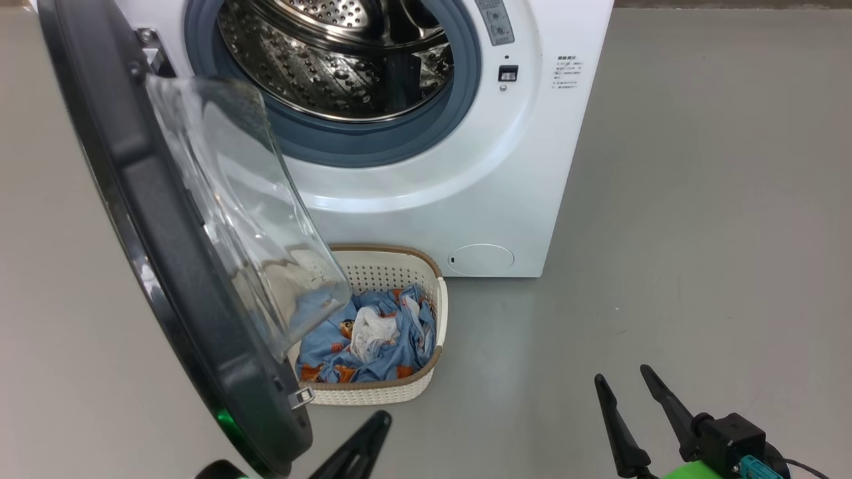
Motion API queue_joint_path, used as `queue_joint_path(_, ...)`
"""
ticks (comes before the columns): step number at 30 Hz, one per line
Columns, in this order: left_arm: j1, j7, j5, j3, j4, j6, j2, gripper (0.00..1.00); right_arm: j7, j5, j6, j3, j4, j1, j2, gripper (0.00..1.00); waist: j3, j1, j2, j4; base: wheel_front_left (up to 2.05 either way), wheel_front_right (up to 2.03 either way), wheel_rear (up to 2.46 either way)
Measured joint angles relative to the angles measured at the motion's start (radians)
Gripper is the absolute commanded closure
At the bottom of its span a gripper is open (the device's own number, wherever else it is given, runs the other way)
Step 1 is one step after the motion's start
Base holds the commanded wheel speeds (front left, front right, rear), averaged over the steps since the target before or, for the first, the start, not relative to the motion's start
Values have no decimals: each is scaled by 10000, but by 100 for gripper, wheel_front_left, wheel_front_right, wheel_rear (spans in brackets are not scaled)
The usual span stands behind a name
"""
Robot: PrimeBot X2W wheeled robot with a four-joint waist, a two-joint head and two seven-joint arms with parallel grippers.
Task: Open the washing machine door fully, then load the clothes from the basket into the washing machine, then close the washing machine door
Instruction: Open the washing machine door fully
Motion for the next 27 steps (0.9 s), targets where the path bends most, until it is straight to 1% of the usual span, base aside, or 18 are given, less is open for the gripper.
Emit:
queue_joint_path(5, 0, 0, 35, 522, 761, 0, -240, 100, 0, 2, 0, 29, 48, -1, -2, 0, 20, 0, 0, -38, 0, 0, 0)
queue_joint_path(10, -17, 12, 31, 888, 1756, 0, -318, 100, 0, 15, 0, 54, 98, -4, -2, 0, 17, 0, 0, -98, 0, 0, 0)
queue_joint_path(13, -25, 12, 19, 1160, 2050, 0, -418, 100, 0, 77, 0, 61, 100, -13, -2, 0, 44, 0, 0, -130, 0, 0, 0)
queue_joint_path(22, -389, 10, -178, 1705, 2186, 0, -750, 100, 0, 190, 0, 100, 125, -34, -2, 0, 128, 0, 0, -194, 0, 0, 0)
queue_joint_path(27, -389, 10, -186, 1791, 2276, 0, -846, 100, 0, 247, 0, 121, 207, -33, -2, 0, 121, 1, 0, -169, 0, 0, 0)
